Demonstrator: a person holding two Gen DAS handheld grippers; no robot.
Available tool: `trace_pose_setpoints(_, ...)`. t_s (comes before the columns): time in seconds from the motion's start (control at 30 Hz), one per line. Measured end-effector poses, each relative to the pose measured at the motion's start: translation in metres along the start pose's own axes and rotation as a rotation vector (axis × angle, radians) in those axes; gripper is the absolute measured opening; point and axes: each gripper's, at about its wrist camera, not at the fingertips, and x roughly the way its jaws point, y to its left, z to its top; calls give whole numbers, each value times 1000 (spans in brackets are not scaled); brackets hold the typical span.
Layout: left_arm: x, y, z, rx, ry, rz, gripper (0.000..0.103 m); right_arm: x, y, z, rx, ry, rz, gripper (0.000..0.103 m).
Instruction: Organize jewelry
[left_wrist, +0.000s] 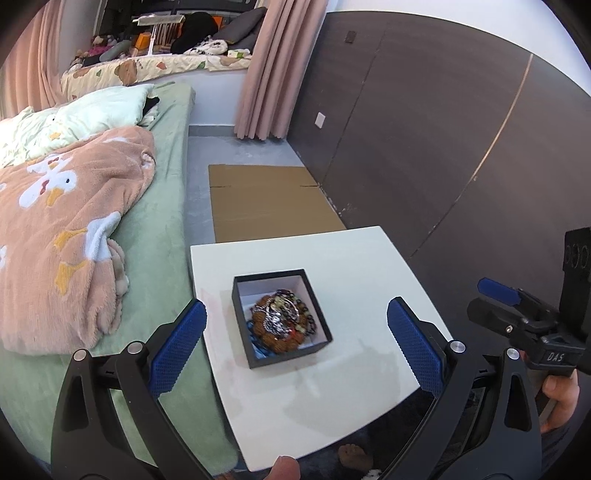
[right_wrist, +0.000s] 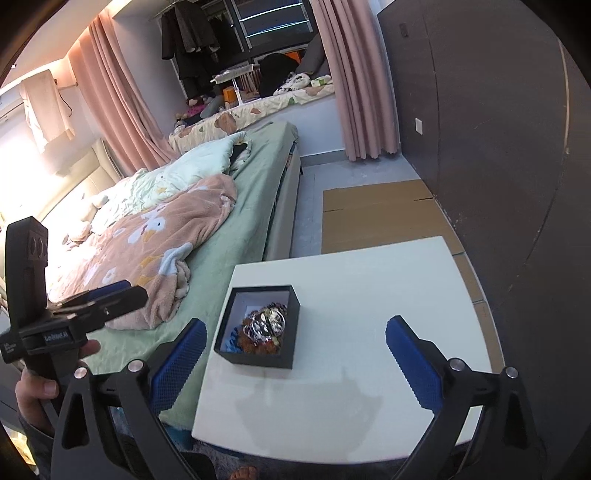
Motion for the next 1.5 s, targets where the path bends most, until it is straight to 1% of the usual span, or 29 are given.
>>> trace_pose_setpoints(0.27,-17,-32,-21,57,-36,-24,98,-26,-23,-26,2,-3,-47,95)
trace_pose_setpoints(0.47,-24,-48,-39,92,-70,-5,98,-39,-32,-38,7,-17,-48,95)
trace_pose_setpoints(0.6,-27,-56,-55,129,-93,39,98,-43,-31,-51,-8,-22,-58,95)
trace_pose_setpoints(0.73,-31,-50,-69,117,-103,44,98,-44,-34,-66,-8,-16,-57,95)
trace_pose_setpoints(0.9,-36,-36,-87,102,-109,98,98,-51,-39,-86,14,-25,-58,95)
trace_pose_setpoints(1.0,-47,-28,-91,75,-134,78,98,-63,-36,-90,-1,-75,-59,95)
trace_pose_setpoints(1.17,-53,-27,-95,71,-151,86,98,-72,-32,-95,-16,-115,-59,95)
trace_pose_setpoints(1.27,-52,-32,-97,88,-153,111,98,-73,-35,-95,-4,-112,-62,95)
trace_pose_setpoints(1.5,-55,-37,-99,111,-169,125,98,-72,-35,-96,-8,-104,-67,95)
